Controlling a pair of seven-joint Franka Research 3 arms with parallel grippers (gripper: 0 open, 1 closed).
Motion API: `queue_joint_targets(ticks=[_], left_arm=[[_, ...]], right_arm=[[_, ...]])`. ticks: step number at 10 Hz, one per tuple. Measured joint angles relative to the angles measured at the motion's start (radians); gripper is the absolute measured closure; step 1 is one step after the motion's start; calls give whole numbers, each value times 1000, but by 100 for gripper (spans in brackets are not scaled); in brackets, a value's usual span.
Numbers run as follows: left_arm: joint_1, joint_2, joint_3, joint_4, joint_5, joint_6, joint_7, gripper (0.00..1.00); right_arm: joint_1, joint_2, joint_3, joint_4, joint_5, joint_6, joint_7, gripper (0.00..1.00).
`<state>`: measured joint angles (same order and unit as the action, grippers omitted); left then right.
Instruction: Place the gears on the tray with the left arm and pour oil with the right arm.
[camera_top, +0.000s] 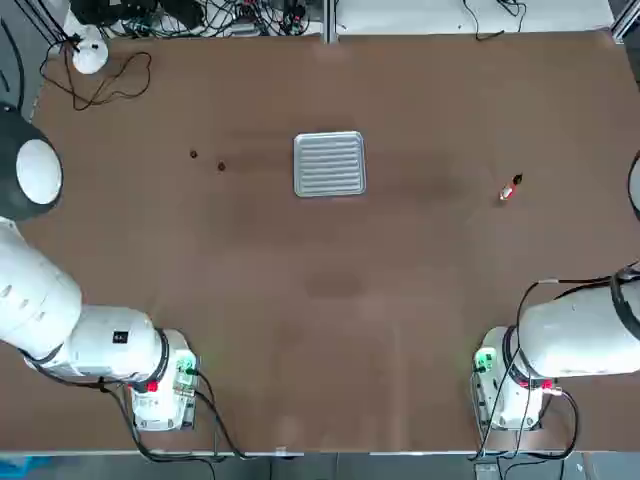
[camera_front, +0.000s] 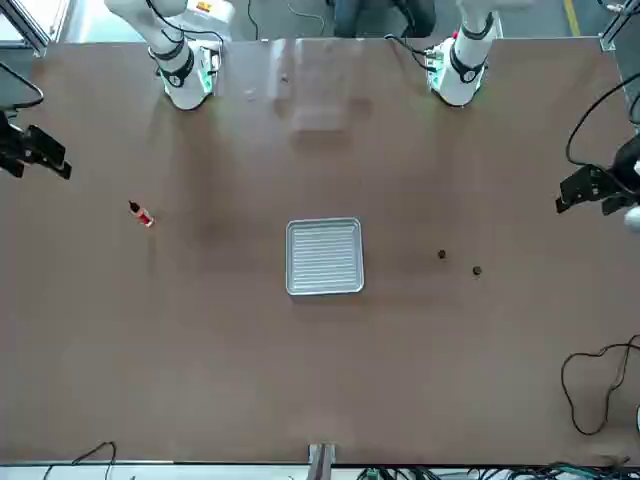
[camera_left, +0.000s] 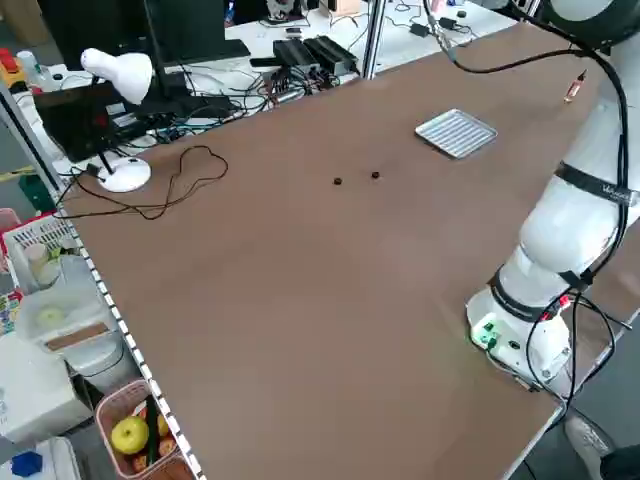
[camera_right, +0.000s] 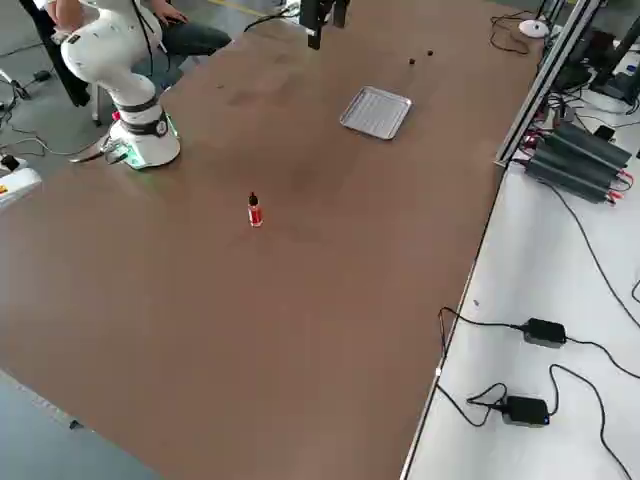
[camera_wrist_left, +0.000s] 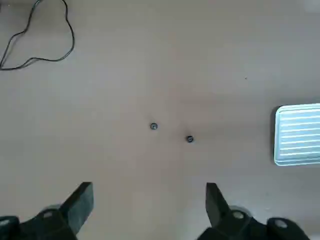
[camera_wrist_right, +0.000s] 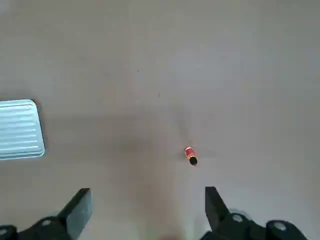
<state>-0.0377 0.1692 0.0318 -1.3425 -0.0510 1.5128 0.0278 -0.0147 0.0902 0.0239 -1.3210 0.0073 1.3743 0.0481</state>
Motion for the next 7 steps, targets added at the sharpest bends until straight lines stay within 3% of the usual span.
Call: queue_joint_targets(ticks=[5, 7], left_arm=[[-2, 0, -6, 0, 0, 0, -1, 1], [-5, 1, -42, -6, 0, 4, -9, 1]], right_arm=[[-20, 0, -9, 0, 25, -4, -12, 0], [-72, 1, -13, -1, 45, -19, -135, 0]])
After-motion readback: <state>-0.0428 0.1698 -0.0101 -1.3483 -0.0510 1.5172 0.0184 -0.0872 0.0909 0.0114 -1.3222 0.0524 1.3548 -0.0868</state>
